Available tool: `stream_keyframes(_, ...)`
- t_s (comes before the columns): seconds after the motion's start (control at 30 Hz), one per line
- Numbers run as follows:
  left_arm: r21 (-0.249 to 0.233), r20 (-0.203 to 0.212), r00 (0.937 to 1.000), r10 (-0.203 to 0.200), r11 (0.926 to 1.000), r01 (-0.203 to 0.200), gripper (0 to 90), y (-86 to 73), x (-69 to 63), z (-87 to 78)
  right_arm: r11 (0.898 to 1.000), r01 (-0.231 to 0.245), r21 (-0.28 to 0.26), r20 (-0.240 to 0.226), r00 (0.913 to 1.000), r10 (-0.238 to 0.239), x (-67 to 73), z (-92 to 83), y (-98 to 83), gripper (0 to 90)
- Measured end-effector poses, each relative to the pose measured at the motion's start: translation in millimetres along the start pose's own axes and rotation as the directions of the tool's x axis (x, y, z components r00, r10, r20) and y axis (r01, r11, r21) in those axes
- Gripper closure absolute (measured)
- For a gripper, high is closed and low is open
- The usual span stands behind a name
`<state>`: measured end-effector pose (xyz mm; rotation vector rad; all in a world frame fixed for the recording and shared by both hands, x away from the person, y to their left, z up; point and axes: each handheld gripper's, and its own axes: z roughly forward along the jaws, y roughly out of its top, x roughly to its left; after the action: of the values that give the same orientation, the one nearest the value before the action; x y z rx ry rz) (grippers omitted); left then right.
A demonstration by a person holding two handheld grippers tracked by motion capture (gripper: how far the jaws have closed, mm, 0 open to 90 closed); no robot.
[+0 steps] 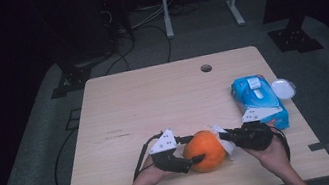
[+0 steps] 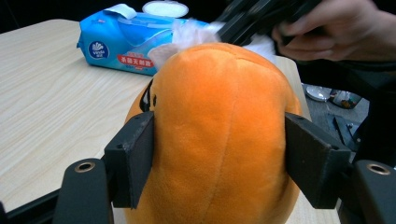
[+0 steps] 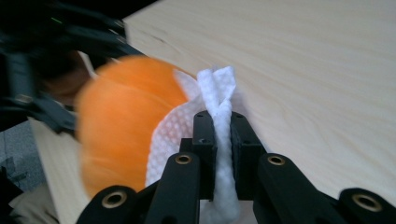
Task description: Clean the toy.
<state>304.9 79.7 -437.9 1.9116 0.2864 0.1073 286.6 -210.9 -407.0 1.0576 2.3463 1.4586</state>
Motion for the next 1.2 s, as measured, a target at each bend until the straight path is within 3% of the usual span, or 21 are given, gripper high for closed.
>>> stream_keyframes(0.13, -0.001, 0.001, 1.0, -0.008, 1.0, 0.008, 29.4, -0.8, 1.2, -0.8, 0.997, 0.05, -0.054, -0.055, 0.9971, -0.053, 16.1, -6.1, 11.2, 82.0)
stream_keyframes(0.2, 0.004, -0.008, 1.0, -0.002, 1.0, 0.002, 29.6, -0.4, 1.3, -1.9, 0.997, 0.069, -0.038, -0.038, 0.9968, -0.07, 17.2, -3.8, 10.2, 81.9)
stream_keyframes(0.3, 0.005, -0.027, 0.9996, -0.013, 0.9999, 0.013, 29.7, 0.0, 3.0, -4.1, 0.999, 0.052, 0.003, 0.007, 0.9986, -0.052, 7.4, 0.7, 2.3, 82.0)
stream_keyframes(0.4, -0.002, -0.03, 0.9993, -0.024, 0.9997, 0.024, 29.9, -1.7, 2.5, -2.2, 0.999, 0.034, 0.002, -0.002, 0.9994, -0.034, 8.0, -0.9, 2.2, 82.0)
stream_keyframes(0.57, -0.011, -0.053, 0.9977, -0.041, 0.9991, 0.04, 29.8, -1.5, 3.5, -1.8, 0.995, 0.089, -0.033, -0.049, 0.9947, -0.091, 24.6, -3.4, 11.1, 81.8)
stream_keyframes(0.6, -0.02, -0.053, 0.9951, -0.083, 0.9964, 0.082, 30.0, -0.7, 6.2, -3.5, 0.994, 0.099, -0.044, -0.067, 0.9925, -0.102, 28.2, -4.2, 12.6, 81.4)
stream_keyframes(0.73, -0.043, -0.04, 0.9881, -0.149, 0.9882, 0.147, 32.5, -1.2, 11.0, -5.9, 0.994, 0.105, -0.026, -0.03, 0.9939, -0.106, 24.0, -3.1, 9.9, 81.4)
stream_keyframes(0.83, -0.05, -0.053, 0.9852, -0.163, 0.9858, 0.16, 32.6, -1.3, 10.3, -4.4, 0.994, 0.108, -0.031, -0.024, 0.9938, -0.109, 27.0, -3.3, 10.7, 81.3)
stream_keyframes(0.97, -0.062, -0.06, 0.9767, -0.206, 0.9774, 0.202, 32.2, -1.7, 12.6, -4.1, 0.988, 0.152, -0.034, -0.075, 0.9853, -0.154, 39.6, 0.5, 13.0, 80.9)
stream_keyframes(1.03, -0.061, -0.056, 0.9781, -0.201, 0.9785, 0.197, 32.2, -1.8, 12.4, -4.2, 0.987, 0.159, -0.028, -0.054, 0.9856, -0.161, 39.4, 1.7, 13.0, 81.1)
stream_keyframes(1.07, -0.051, -0.054, 0.9834, -0.173, 0.984, 0.171, 32.3, -0.7, 10.0, -3.6, 0.988, 0.154, -0.029, -0.043, 0.987, -0.155, 36.7, 1.0, 12.8, 81.2)
stream_keyframes(1.1, -0.051, -0.054, 0.9834, -0.173, 0.984, 0.171, 32.3, -0.7, 10.0, -3.6, 0.988, 0.154, -0.029, -0.043, 0.987, -0.155, 36.7, 1.0, 12.8, 81.2)
stream_keyframes(1.13, -0.039, -0.052, 0.9895, -0.135, 0.9904, 0.133, 32.4, 1.4, 5.8, -1.5, 0.99, 0.134, -0.038, -0.016, 0.9908, -0.134, 29.1, -1.9, 12.4, 81.1)
stream_keyframes(1.2, -0.021, -0.042, 0.9956, -0.083, 0.9964, 0.083, 32.6, 3.3, -0.2, 1.6, 0.993, 0.11, -0.044, 0.017, 0.9939, -0.109, 22.6, -5.1, 11.8, 81.1)
